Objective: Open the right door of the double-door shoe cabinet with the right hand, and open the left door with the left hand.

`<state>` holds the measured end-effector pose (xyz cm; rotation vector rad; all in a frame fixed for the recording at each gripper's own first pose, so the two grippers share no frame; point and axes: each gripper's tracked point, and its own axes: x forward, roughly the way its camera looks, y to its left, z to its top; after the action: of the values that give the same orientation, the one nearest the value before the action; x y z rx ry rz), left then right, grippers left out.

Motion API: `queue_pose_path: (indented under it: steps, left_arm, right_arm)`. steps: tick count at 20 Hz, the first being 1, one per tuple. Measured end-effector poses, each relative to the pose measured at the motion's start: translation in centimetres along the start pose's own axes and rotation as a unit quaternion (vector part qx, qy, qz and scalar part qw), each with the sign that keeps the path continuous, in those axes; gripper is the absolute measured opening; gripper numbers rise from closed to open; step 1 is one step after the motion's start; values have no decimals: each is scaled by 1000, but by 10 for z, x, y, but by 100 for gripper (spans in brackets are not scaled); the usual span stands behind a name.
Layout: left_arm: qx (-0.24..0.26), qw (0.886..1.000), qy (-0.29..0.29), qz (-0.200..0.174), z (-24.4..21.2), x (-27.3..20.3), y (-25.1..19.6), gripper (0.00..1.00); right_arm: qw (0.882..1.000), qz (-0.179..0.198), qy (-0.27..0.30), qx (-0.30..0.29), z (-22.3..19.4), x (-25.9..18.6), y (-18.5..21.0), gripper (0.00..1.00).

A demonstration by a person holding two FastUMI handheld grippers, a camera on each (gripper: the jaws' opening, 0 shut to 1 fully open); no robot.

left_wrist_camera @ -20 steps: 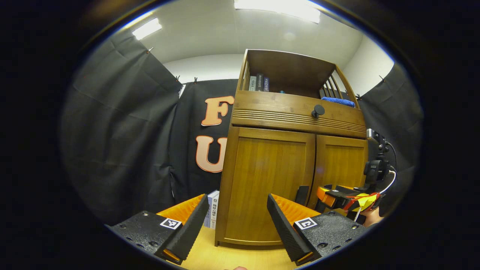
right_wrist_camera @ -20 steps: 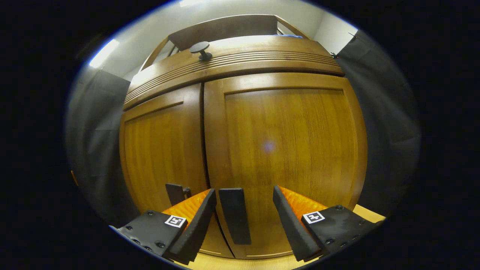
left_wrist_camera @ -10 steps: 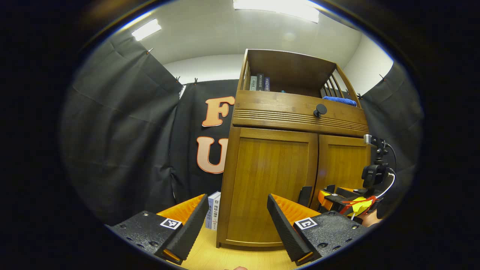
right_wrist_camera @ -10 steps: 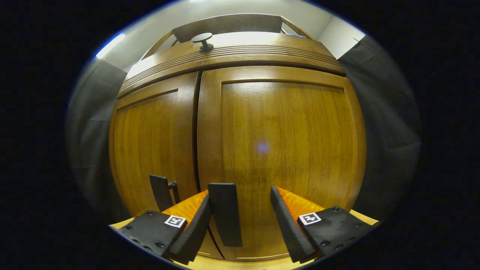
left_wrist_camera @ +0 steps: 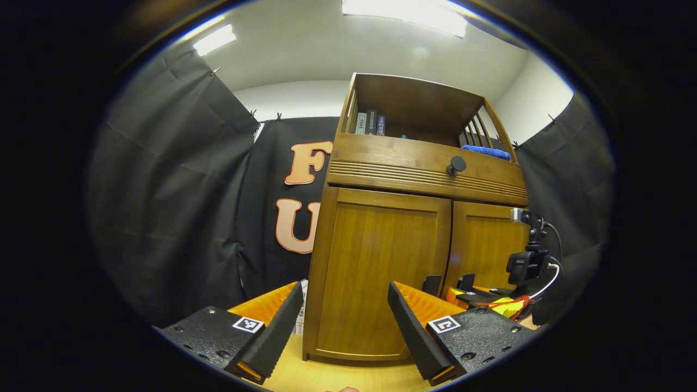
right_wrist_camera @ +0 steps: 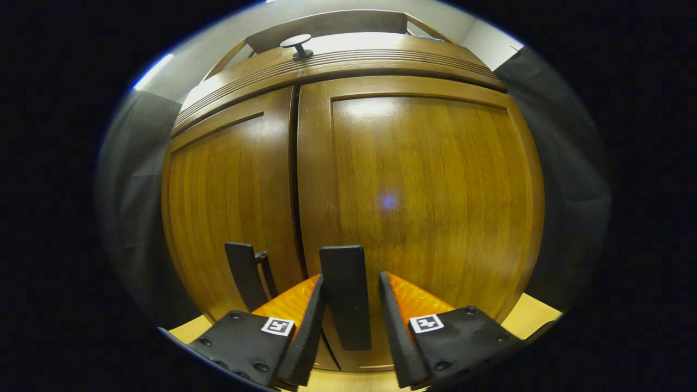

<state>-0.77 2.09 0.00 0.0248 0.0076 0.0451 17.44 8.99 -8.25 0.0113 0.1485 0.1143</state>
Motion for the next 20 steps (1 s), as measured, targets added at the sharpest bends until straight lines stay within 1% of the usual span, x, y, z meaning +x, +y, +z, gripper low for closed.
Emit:
queue_pose_path:
  steps: [2,4,6,10,13,14,15,16,20]
  left_arm:
    - [-3,1000,0,4,0,-3,3,95]
    - [-2,1000,2,7,-1,-7,7,95]
    - [3,1000,2,11,-1,-9,10,95]
    - [6,1000,2,17,0,-14,15,95]
    - [4,1000,6,17,-2,-17,15,95]
    - [5,1000,8,15,-3,-18,15,95]
    - [7,1000,8,14,-3,-19,15,95]
    - [9,1000,8,13,-1,-21,15,95]
    - [9,1000,9,6,-2,-22,9,95]
  right_arm:
    - [1000,6,4,-5,-1,0,0,43]
    - [1000,11,-5,-12,1,0,-1,34]
    - [1000,8,-5,-27,1,0,-2,37]
    - [1000,17,5,-19,-2,-6,-2,37]
    - [999,23,14,-30,-5,-17,-3,37]
    - [999,27,14,-35,-4,-21,-2,31]
    - [999,30,16,-37,-4,-27,-3,43]
    - [999,34,18,-37,-5,-33,-3,31]
    - [998,48,26,-35,-3,-48,-4,31]
